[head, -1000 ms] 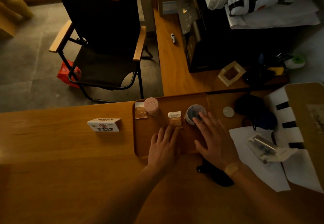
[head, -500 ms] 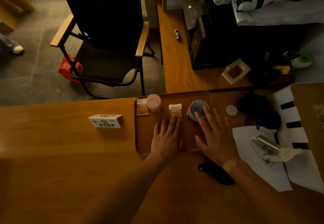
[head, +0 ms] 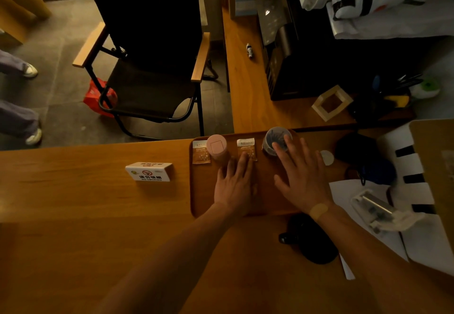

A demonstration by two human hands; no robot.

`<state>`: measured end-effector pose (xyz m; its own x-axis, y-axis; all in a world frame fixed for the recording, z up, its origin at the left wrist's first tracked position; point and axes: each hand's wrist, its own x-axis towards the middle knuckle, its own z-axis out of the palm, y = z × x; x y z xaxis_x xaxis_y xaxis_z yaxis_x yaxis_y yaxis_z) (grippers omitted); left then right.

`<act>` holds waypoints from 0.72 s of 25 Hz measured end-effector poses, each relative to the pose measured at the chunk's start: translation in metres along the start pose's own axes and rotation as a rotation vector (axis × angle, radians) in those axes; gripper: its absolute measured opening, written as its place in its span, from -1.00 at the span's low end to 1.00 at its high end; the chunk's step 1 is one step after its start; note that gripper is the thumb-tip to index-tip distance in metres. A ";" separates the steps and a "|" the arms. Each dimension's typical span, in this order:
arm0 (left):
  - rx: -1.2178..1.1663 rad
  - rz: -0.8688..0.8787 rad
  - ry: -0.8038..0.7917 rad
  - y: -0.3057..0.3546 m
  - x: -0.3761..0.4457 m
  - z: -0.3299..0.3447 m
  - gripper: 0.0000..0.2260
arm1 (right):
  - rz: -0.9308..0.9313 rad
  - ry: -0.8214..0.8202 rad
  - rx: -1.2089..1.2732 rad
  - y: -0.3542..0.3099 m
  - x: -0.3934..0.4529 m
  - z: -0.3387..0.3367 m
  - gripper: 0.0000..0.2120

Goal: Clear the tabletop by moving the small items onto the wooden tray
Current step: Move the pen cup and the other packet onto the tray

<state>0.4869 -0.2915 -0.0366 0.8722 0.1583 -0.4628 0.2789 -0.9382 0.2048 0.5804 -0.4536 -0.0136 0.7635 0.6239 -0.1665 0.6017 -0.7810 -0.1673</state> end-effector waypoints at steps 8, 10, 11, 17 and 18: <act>0.009 -0.004 -0.012 0.000 0.005 -0.003 -0.36 | 0.013 -0.040 0.030 0.002 0.005 0.002 -0.19; 0.002 -0.007 -0.015 0.001 0.005 -0.003 -0.35 | 0.025 -0.042 0.025 0.000 0.003 0.004 -0.18; -0.001 -0.008 -0.013 0.001 0.006 -0.004 -0.35 | 0.030 -0.040 0.022 -0.001 0.003 0.004 -0.19; 0.012 -0.006 -0.013 0.000 0.007 -0.005 -0.34 | 0.042 -0.052 0.016 -0.003 0.006 0.004 -0.19; 0.015 -0.004 -0.008 -0.001 0.007 -0.005 -0.34 | 0.038 -0.048 0.014 -0.003 0.006 0.004 -0.18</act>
<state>0.4946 -0.2880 -0.0357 0.8679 0.1593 -0.4706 0.2762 -0.9421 0.1904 0.5825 -0.4472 -0.0177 0.7733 0.5949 -0.2193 0.5690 -0.8037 -0.1740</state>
